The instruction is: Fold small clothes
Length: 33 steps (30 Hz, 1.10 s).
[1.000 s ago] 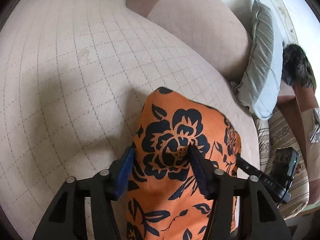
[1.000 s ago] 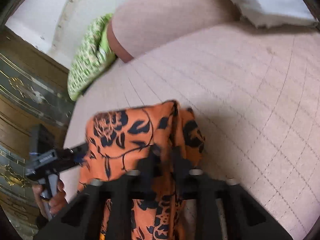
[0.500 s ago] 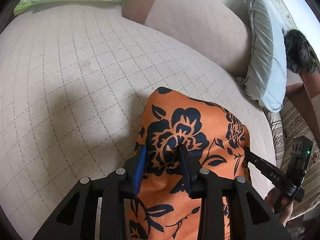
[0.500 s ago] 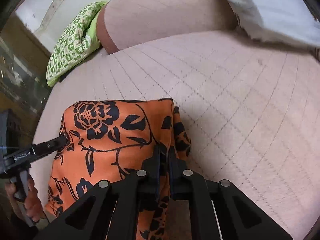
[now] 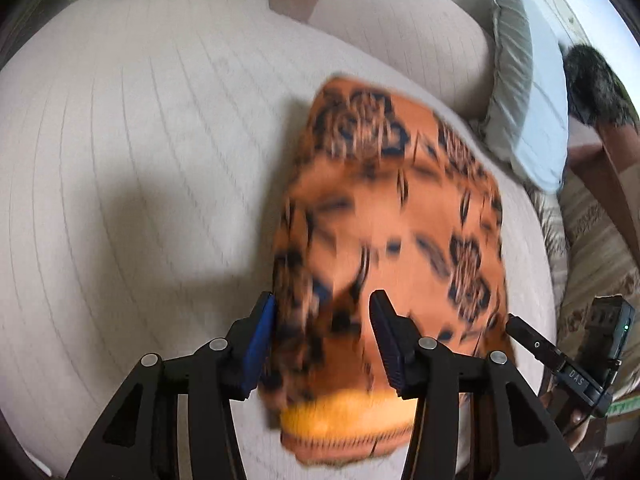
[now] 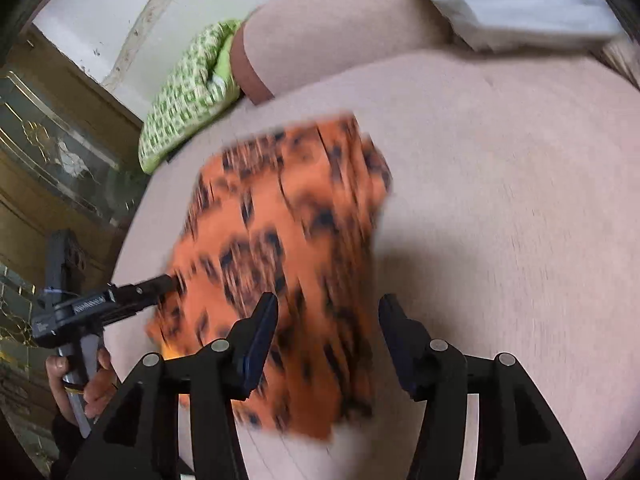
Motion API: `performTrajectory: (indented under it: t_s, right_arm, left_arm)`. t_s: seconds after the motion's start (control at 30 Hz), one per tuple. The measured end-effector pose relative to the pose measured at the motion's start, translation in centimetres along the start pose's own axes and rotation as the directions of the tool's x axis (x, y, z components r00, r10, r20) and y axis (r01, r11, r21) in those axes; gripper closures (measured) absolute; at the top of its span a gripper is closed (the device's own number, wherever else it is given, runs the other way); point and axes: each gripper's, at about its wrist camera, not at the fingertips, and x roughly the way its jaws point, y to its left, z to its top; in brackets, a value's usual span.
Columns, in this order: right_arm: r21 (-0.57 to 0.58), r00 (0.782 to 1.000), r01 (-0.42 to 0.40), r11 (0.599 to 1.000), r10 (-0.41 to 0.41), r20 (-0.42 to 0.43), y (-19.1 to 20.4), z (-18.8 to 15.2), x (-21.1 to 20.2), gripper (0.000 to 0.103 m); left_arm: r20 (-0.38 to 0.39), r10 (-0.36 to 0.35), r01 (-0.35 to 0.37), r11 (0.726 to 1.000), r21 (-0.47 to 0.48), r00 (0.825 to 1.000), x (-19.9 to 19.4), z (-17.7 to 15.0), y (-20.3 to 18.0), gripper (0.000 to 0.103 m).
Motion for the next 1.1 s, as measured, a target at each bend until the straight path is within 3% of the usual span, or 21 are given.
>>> performTrajectory:
  t_s: [0.07,0.13,0.33,0.47,0.57,0.67,0.73,0.8,0.9,0.97,1.1]
  right_arm:
    - [-0.015,1.000,-0.003,1.000,0.003,-0.008,0.4,-0.9,0.1,0.065]
    - [-0.059,0.997,0.076,0.995,-0.076,0.002,1.1,-1.6,0.3,0.087]
    - [-0.153,0.966,0.258,0.954,-0.255,0.043,2.9,-3.0,1.5,0.092]
    - [-0.162,0.962,0.266,0.950,-0.251,0.106,3.6,-4.4,0.4,0.091]
    - [-0.115,0.957,0.260,0.959,-0.240,0.162,3.6,-6.1,-2.0,0.083]
    - [-0.092,0.943,0.287,0.954,-0.264,0.202,4.2,-8.2,-4.3,0.064]
    - [-0.097,0.936,0.293,0.951,-0.265,0.233,5.2,-9.8,-5.9,0.051]
    - [-0.117,0.928,0.302,0.946,-0.264,0.261,6.2,-11.0,-7.0,0.045]
    - [-0.130,0.921,0.312,0.941,-0.267,0.283,7.8,-12.5,-8.4,0.040]
    - [-0.125,0.922,0.302,0.945,-0.257,0.290,8.5,-13.6,-9.8,0.037]
    - [-0.134,0.911,0.317,0.939,-0.263,0.318,10.0,-15.8,-12.3,0.033]
  left_arm:
    - [0.004,0.034,-0.034,0.999,0.029,0.999,0.3,-1.4,-0.3,0.073]
    - [0.019,0.054,-0.055,0.997,0.052,0.998,0.2,-2.6,-0.6,0.078]
    - [0.104,0.187,-0.203,0.964,0.172,0.977,1.5,-5.0,-2.4,0.080]
    - [0.173,0.238,-0.272,0.939,0.210,0.956,1.4,-6.5,-4.0,0.079]
    - [0.223,0.196,-0.235,0.959,0.160,0.955,-0.5,-8.4,-3.8,0.076]
    - [0.258,0.141,-0.183,0.972,0.147,0.956,-2.8,-10.6,-4.2,0.074]
    - [0.301,0.141,-0.199,0.965,0.170,0.943,-4.7,-12.6,-5.1,0.070]
    - [0.350,0.154,-0.233,0.952,0.197,0.924,-6.2,-14.6,-6.2,0.066]
    - [0.423,0.143,-0.253,0.943,0.217,0.895,-9.3,-18.1,-7.4,0.050]
    - [0.437,0.127,-0.237,0.949,0.208,0.891,-10.9,-20.1,-7.5,0.045]
    - [0.412,0.137,-0.228,0.957,0.180,0.901,-13.1,-23.4,-7.2,0.044]
